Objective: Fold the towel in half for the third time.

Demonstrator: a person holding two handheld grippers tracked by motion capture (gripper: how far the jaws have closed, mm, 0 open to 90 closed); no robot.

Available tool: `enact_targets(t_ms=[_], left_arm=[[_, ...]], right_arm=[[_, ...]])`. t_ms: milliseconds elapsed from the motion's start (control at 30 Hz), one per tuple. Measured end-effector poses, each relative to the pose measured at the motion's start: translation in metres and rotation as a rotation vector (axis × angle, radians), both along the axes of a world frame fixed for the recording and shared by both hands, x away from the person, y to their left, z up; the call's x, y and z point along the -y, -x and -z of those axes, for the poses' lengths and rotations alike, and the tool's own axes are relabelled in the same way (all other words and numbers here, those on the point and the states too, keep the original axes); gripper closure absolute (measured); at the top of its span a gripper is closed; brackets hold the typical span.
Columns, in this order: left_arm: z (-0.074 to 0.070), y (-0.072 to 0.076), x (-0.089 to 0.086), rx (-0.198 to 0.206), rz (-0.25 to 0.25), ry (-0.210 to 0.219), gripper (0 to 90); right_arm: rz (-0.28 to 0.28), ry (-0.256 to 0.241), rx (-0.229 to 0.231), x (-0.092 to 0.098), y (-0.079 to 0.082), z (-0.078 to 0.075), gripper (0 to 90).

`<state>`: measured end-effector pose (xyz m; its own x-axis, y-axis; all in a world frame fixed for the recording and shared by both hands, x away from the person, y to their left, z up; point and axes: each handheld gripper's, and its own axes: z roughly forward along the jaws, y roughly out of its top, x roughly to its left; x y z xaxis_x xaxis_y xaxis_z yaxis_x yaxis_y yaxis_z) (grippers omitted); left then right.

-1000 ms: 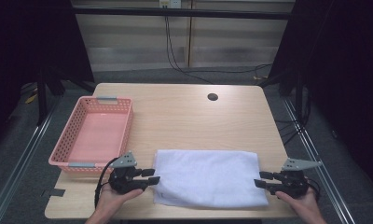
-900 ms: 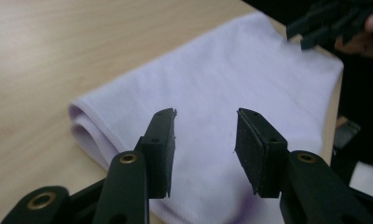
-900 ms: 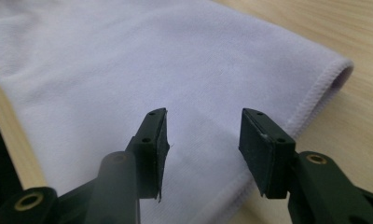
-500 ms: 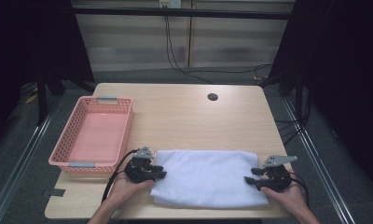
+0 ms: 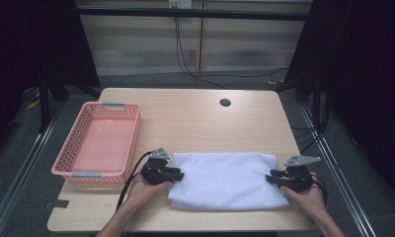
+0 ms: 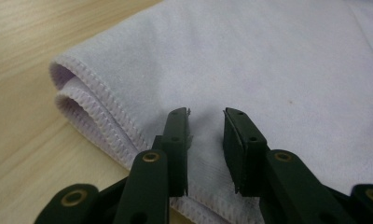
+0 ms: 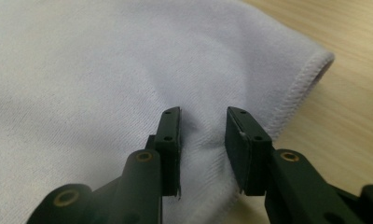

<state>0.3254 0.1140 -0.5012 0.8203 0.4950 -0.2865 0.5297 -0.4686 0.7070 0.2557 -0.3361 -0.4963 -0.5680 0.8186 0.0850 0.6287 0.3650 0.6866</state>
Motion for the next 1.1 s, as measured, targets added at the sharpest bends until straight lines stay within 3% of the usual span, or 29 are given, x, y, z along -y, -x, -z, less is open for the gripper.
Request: enact_targets(t_ms=[100, 167, 267, 400, 533, 600, 633, 733, 833, 933, 1100], left_arm=[[-0.001, -0.005, 0.013, 0.011, 0.015, -0.008, 65.8], [-0.004, -0.008, 0.017, -0.002, 0.013, -0.018, 62.3], [-0.008, -0.009, 0.017, 0.012, 0.002, -0.019, 55.8], [-0.017, -0.014, 0.013, 0.029, -0.027, -0.002, 52.5], [-0.024, -0.030, 0.013, 0.029, -0.073, 0.002, 45.8], [-0.027, -0.035, 0.012, 0.036, -0.097, 0.025, 43.6], [-0.027, -0.035, 0.011, 0.037, -0.106, 0.030, 42.2], [-0.027, -0.034, 0.006, 0.046, -0.116, 0.022, 38.0], [-0.026, -0.034, 0.002, 0.053, -0.121, 0.026, 37.1], [-0.028, -0.035, 0.003, 0.056, -0.134, 0.019, 37.2], [-0.027, -0.036, 0.002, 0.060, -0.136, 0.017, 36.6]], right_arm=[[0.035, 0.013, 0.007, 0.008, -0.010, 0.000, 67.0], [0.049, 0.008, 0.009, 0.011, -0.012, 0.000, 66.2], [0.053, -0.001, 0.020, 0.010, -0.005, -0.002, 56.6], [0.018, -0.035, 0.040, -0.002, 0.010, -0.012, 52.8], [-0.029, -0.057, 0.058, -0.027, 0.024, -0.021, 48.7], [-0.050, -0.066, 0.074, -0.041, 0.029, -0.024, 48.5], [-0.065, -0.057, 0.083, -0.048, 0.032, -0.027, 48.5], [-0.132, -0.094, 0.081, -0.070, 0.037, -0.030, 47.5], [-0.196, -0.082, 0.082, -0.097, 0.037, -0.031, 46.3], [-0.287, -0.101, 0.062, -0.132, 0.034, -0.031, 44.3], [-0.424, -0.155, -0.016, -0.192, 0.020, -0.029, 41.7]])
